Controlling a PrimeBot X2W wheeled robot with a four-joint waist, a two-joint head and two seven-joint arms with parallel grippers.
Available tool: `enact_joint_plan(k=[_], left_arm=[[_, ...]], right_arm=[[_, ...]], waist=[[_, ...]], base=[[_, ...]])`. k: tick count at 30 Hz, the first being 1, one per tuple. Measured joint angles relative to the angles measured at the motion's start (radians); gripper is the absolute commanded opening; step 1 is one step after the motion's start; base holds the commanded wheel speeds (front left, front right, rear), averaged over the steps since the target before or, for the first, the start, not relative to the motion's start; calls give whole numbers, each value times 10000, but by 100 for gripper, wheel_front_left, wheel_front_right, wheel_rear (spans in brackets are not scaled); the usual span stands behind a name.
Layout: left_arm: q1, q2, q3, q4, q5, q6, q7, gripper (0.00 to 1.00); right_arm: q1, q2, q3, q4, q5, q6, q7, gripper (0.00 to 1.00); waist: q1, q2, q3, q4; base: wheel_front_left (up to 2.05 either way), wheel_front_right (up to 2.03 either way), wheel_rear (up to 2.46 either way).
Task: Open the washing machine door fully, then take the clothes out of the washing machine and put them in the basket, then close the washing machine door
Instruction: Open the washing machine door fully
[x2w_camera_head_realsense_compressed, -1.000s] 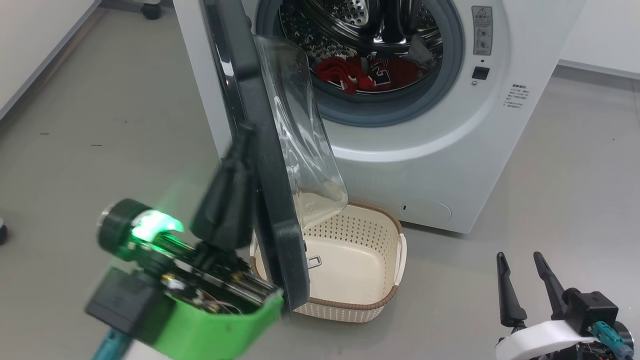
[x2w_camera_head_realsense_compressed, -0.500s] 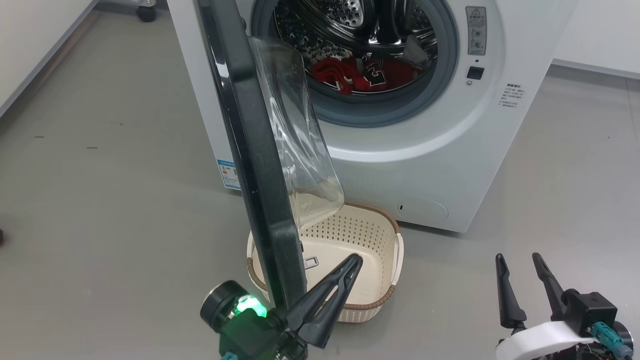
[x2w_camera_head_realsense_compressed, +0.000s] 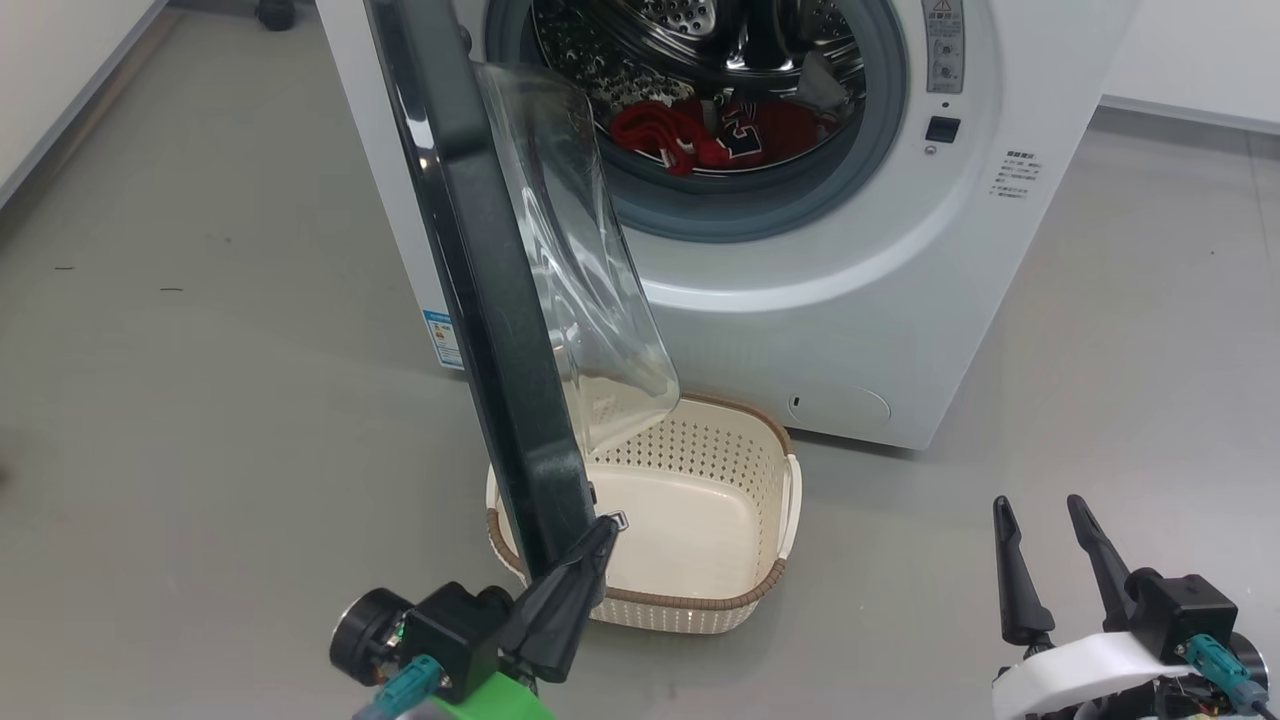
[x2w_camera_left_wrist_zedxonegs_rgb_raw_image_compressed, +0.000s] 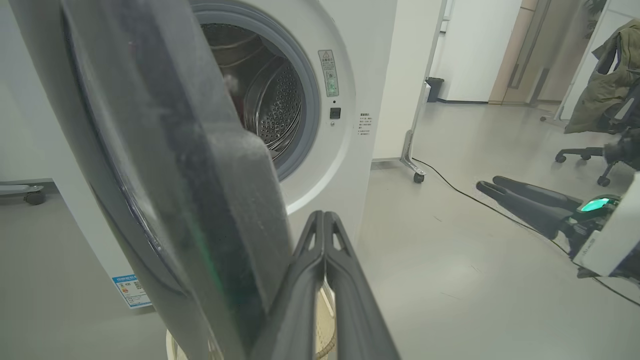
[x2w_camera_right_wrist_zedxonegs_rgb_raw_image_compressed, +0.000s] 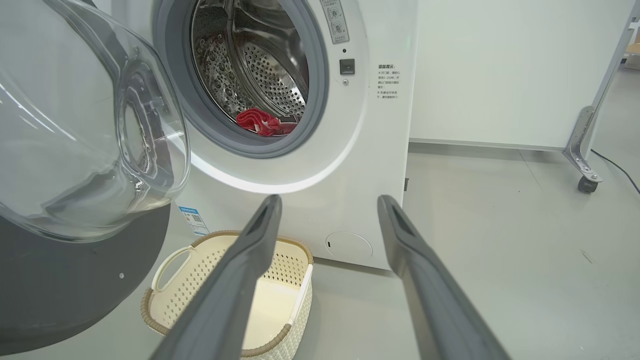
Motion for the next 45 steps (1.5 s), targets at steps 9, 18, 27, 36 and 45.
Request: enact_joint_plan(k=[9,18,27,36,45], left_arm=[[-24,-21,198,581,-73,157,67,0],[-35,-211,372,867,-73,378,-40,0],[-58,-345,309,953,-71,458,-251,0],[-58,-449,349,1120,-52,614,-464,0],[-57,-474,476,1302,-56,777,-656,0]], right_arm=[[-99,40,-113,10,-56,94,0,100],[-222,59,-276,15,-58,98,0,100],[-253,79,-562,12,-59,98,0,100],[-251,92,-871,8,-138,98,0,100],[-218,100,-1045,10,-140,98,0,100]], waist=[[0,0,139,-77],[0,0,239,-47],[0,0,344,328],[0,0,383,941],[0,0,363,1670]], base=[[0,0,0],[0,0,0],[0,0,0],[0,0,0],[0,0,0]])
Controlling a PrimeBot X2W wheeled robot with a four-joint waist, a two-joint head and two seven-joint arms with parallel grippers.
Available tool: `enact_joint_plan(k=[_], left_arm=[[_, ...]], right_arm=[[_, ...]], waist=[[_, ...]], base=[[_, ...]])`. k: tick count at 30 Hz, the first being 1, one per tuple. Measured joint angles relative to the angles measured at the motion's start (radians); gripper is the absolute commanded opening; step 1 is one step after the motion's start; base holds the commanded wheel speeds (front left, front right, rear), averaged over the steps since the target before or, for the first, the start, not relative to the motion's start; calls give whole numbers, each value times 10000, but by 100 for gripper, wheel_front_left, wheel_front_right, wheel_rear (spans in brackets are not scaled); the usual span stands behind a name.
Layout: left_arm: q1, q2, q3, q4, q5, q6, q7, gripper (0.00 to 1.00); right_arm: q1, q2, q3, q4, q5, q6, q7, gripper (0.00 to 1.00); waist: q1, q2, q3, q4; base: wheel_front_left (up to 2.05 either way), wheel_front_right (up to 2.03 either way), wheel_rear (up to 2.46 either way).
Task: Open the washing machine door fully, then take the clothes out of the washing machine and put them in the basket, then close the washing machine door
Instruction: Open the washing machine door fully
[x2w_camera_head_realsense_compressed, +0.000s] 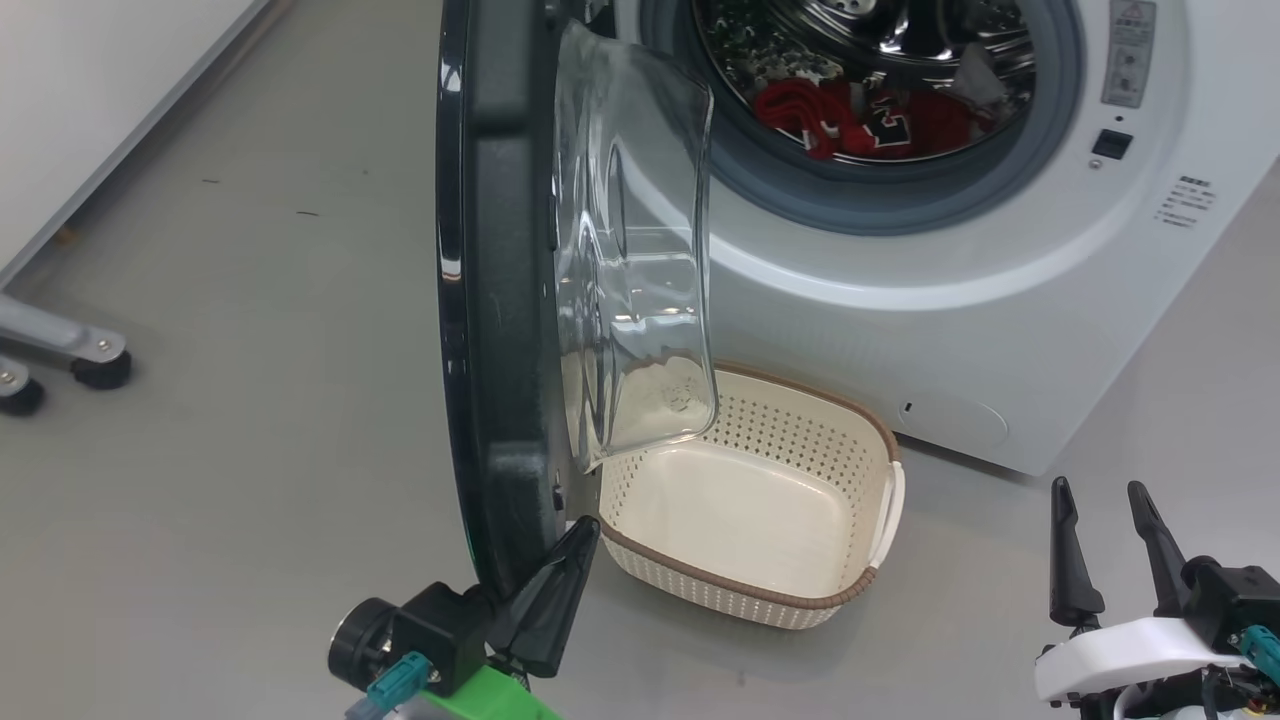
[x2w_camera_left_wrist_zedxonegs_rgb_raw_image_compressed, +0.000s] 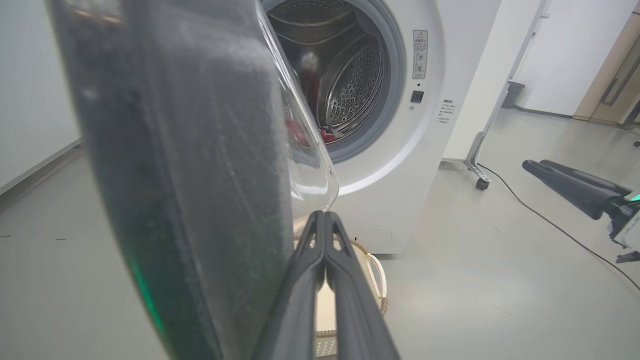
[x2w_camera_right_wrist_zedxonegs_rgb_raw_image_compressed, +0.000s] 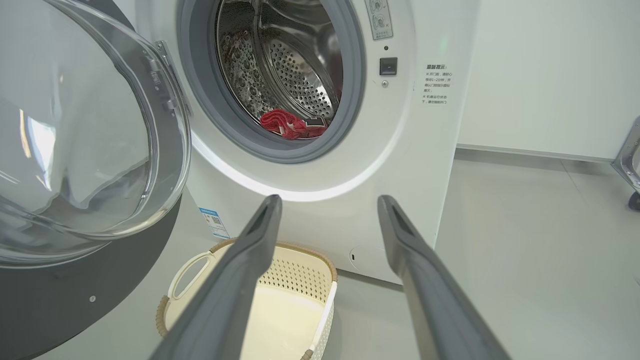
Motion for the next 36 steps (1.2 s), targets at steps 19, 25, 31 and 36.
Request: enact_joint_plan(k=[19,25,31,36], left_arm=[[126,232,1331,552,-17,800,-447,0],[129,349,1969,761,-255,980,-614,0],[119,428,2686,1049,-403,1070,-702,0],[82,548,3365,1346,-527,1145,-826,0]], right_arm=[[-31,15,107,92,-8,119,0,100],[-46,19,226,140,-6,178,0,100],[-60,17,255,142,-8,180,0,100],[-69,17,267,151,-27,184,0,100]], waist=[[0,0,65,185],[0,0,94,-31],[0,0,165,-310],[0,0,251,-538]], base=[[0,0,0],[0,0,0],[0,0,0],[0,0,0]])
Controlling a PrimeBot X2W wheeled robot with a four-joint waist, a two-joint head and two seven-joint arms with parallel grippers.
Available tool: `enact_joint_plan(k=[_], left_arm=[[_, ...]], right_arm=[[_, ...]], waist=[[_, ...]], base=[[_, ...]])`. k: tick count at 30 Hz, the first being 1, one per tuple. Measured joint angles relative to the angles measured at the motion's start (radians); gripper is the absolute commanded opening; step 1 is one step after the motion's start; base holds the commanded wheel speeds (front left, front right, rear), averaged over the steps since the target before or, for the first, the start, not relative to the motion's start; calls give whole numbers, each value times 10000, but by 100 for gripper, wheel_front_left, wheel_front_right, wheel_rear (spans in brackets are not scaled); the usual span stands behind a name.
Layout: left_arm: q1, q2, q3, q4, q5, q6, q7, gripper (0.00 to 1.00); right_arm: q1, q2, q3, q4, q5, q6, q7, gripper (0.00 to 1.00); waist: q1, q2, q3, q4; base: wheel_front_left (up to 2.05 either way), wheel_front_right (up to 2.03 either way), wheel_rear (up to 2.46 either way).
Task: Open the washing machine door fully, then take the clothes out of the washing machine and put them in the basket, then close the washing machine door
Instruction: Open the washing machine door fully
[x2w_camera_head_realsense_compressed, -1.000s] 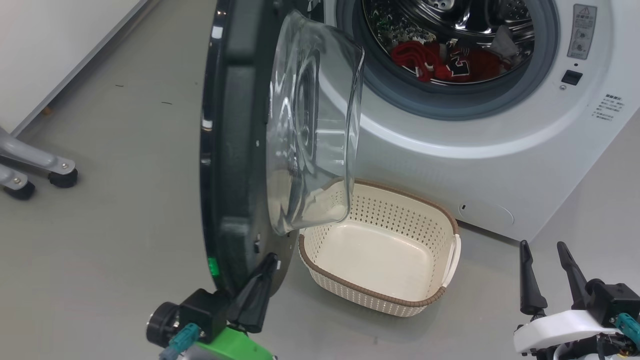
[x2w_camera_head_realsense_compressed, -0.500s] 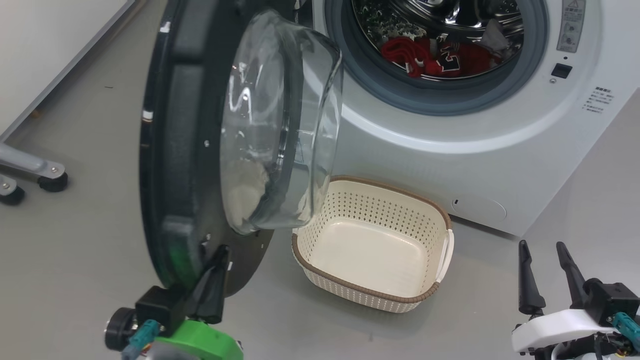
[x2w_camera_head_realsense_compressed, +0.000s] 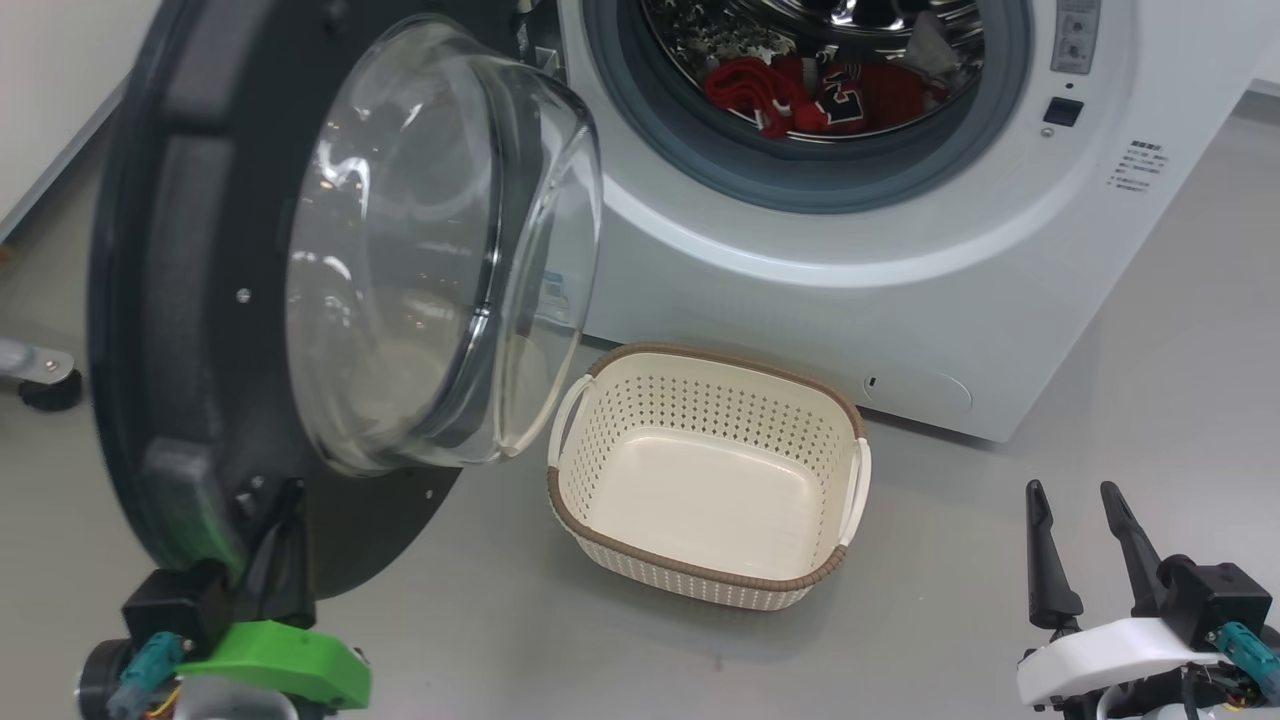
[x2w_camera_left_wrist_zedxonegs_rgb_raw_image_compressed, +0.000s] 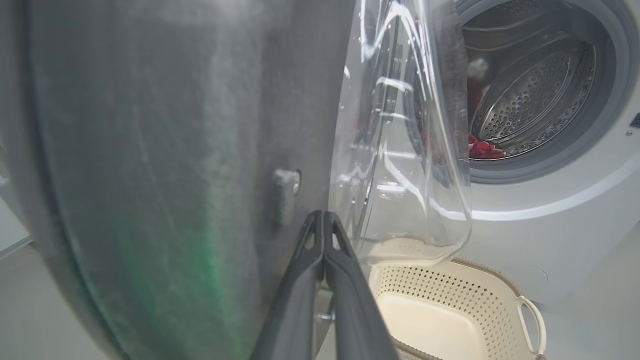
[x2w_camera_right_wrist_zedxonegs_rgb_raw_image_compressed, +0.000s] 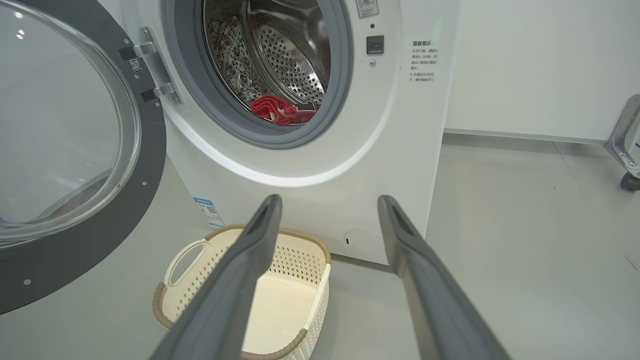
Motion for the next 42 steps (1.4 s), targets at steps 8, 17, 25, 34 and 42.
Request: enact_joint_plan(k=[8,17,25,34,42], left_arm=[[-78,184,786,407,-104,56,-94,0],[-598,334,1547,968,-320,86,-127,0],[-1074,491,2207,1569,-449,98,-213,0],[-1435,654,2982,2213,-533,100,-263,0],[-1484,719,3377,2631,-589,130,-316,0]], right_arm=[[-100,-2,71,19,-23,23,2,100],[-295,-4,56,-42,-40,23,0,100],[-475,-10,65,-38,-71,67,0,100],[-597,-12,73,-19,-82,84,0,100],[-599,-13,92,6,-119,84,0,100]], waist=[[0,0,70,-359],[0,0,350,-595],[0,0,543,-709],[0,-1,604,-722],[0,0,595,-746]], base=[[0,0,0],[0,0,0],[0,0,0],[0,0,0],[0,0,0]])
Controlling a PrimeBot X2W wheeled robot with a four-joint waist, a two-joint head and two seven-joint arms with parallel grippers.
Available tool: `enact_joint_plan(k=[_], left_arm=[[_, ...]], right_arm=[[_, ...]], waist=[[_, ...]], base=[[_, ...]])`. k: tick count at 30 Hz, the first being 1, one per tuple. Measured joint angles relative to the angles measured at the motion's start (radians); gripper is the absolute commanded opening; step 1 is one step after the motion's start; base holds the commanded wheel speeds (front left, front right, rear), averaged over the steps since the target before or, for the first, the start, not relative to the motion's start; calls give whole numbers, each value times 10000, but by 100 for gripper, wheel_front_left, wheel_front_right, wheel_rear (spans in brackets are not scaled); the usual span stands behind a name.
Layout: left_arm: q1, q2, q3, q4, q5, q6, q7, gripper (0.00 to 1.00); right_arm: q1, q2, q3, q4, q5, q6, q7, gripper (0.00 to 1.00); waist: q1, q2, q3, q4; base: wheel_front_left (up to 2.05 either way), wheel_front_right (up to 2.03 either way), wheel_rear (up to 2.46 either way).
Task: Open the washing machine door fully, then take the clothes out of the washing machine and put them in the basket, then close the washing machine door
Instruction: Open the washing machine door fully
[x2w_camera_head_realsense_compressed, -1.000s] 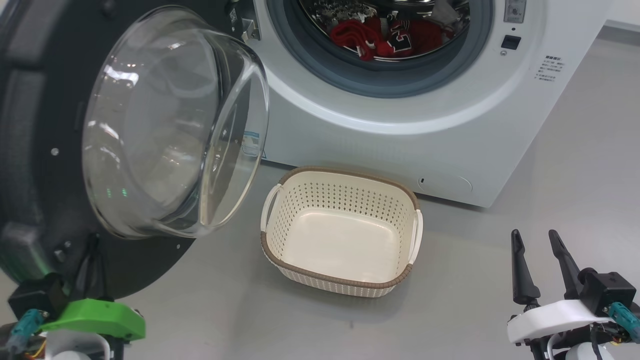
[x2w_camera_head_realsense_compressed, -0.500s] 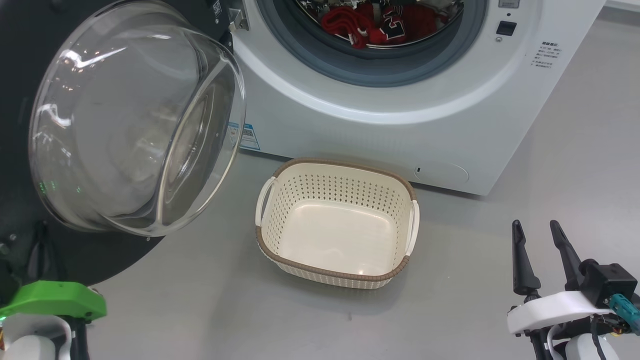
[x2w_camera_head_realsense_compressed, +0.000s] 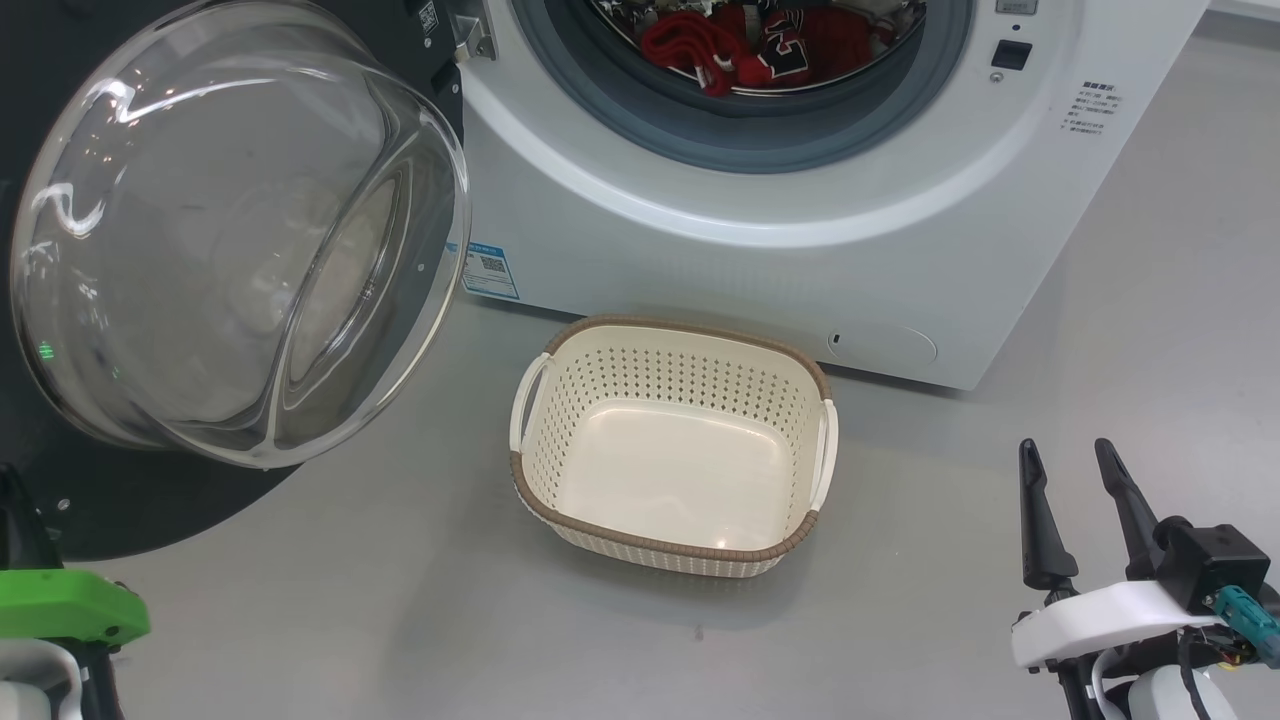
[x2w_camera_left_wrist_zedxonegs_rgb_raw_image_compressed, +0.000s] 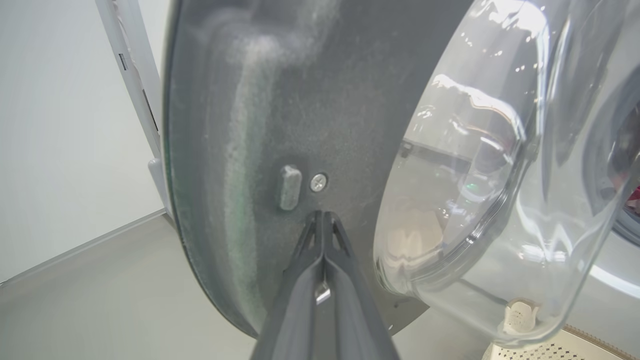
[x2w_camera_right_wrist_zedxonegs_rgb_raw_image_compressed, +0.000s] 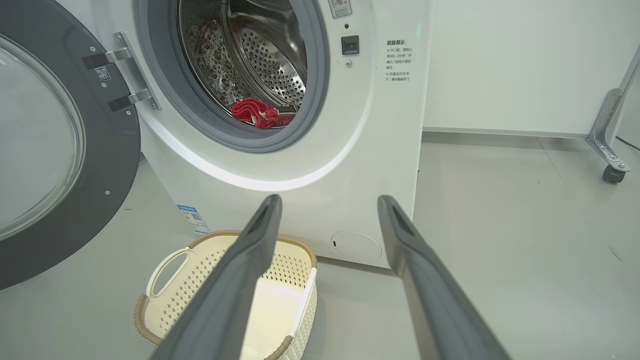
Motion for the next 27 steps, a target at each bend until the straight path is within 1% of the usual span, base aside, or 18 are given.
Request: enact_joint_plan(k=[8,16,25,27], left_arm=[[-35,-102,-132,127,130,8,-82,0],[46,-548,-560,-268,353,27,-88,0],[658,-1053,-884,-1392,861,-295,-113,0],[801,-1170,-1095,-1549,965,-405,-113,0]], right_arm=[[0,0,33,52,0,42,0,100],[-1,0,88,100,4,44,0,100],[-28,0,297,100,4,77,0,100],[-80,0,334,98,4,79,0,100]], waist=[[0,0,-68,3],[0,0,-167,-24],[0,0,-80,-101],[0,0,-35,-150]], base=[[0,0,0],[0,0,0],[0,0,0],[0,0,0]])
